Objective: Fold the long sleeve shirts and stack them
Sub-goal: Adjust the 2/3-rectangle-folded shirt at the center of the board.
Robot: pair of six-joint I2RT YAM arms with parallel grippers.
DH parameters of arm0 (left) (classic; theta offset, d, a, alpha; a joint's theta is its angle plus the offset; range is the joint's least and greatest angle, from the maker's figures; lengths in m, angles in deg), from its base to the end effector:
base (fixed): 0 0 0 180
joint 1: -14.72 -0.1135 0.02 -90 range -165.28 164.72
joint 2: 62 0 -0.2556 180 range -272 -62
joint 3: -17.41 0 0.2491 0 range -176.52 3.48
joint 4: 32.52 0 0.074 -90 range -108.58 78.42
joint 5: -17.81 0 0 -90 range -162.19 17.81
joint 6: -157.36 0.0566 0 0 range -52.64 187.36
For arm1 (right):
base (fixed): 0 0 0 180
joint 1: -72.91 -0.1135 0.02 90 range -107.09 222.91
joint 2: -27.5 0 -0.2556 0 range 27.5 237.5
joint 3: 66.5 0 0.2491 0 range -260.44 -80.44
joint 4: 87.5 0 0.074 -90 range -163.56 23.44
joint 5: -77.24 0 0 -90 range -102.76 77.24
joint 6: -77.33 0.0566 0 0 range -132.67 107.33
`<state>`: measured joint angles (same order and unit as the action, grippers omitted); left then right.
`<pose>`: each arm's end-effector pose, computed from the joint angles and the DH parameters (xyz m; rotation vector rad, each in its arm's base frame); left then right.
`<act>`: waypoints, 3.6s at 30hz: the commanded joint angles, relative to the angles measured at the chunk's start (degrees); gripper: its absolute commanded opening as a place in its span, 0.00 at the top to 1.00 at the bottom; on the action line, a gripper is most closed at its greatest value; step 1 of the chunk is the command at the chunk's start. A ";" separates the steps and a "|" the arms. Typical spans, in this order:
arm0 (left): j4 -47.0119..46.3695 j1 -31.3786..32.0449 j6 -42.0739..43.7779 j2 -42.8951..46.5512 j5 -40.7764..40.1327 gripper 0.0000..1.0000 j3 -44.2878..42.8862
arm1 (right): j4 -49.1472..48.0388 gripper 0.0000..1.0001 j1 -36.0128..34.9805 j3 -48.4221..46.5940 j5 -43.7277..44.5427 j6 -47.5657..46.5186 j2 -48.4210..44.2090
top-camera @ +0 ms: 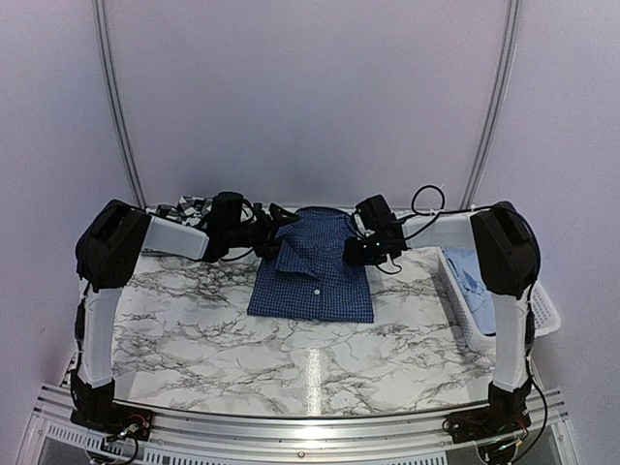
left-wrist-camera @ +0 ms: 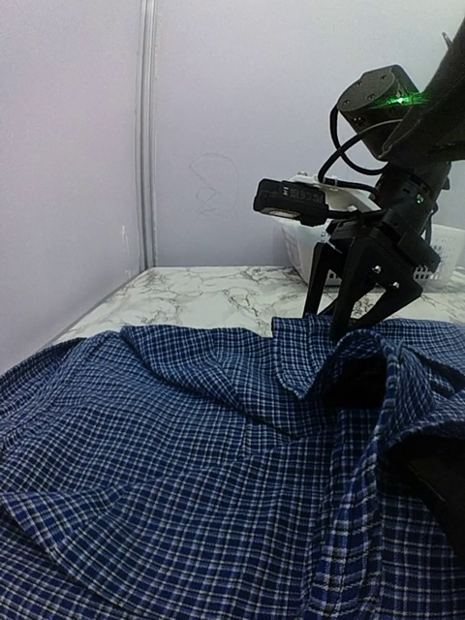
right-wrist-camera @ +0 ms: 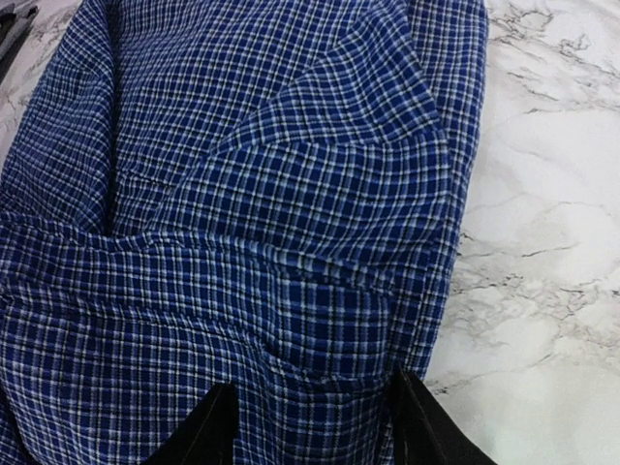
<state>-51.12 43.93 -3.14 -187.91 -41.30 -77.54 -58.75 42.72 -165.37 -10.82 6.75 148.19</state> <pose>0.4251 -0.2710 0.1661 -0.2985 2.0943 -1.6380 0.4026 0.2320 0.1399 -0.2180 2.4731 0.3351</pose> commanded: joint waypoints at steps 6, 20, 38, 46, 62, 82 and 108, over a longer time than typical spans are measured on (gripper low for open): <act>2.85 0.06 0.43 0.42 -2.15 0.01 -0.68 | 0.54 0.67 0.08 -4.90 0.90 -1.21 0.75; 3.94 0.06 0.06 2.06 -5.33 0.01 0.27 | -1.21 1.00 0.08 0.99 7.69 -0.04 -5.54; 10.96 -1.08 7.73 5.39 -9.97 0.01 -0.31 | 0.09 0.55 -4.65 0.99 3.13 -3.42 -12.74; 15.36 -3.40 14.18 12.52 -12.34 0.03 5.13 | -1.67 0.62 -14.04 1.71 -5.55 -7.29 -12.54; 23.04 -4.51 21.54 15.23 -12.49 0.24 8.87 | -3.11 0.50 -20.60 -1.44 -9.04 -5.52 -2.66; 22.91 -4.51 21.63 17.23 -11.05 0.24 10.94 | -12.18 0.30 -11.96 -4.13 -5.73 5.38 2.46; 26.90 -3.72 27.87 8.44 -9.91 0.45 3.05 | -9.99 0.54 -8.58 -2.50 -3.48 4.43 -5.86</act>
<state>-26.77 39.58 21.58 -176.08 -52.09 -70.78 -71.48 36.22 -164.08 -13.05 13.65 140.36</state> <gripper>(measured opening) 0.565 0.512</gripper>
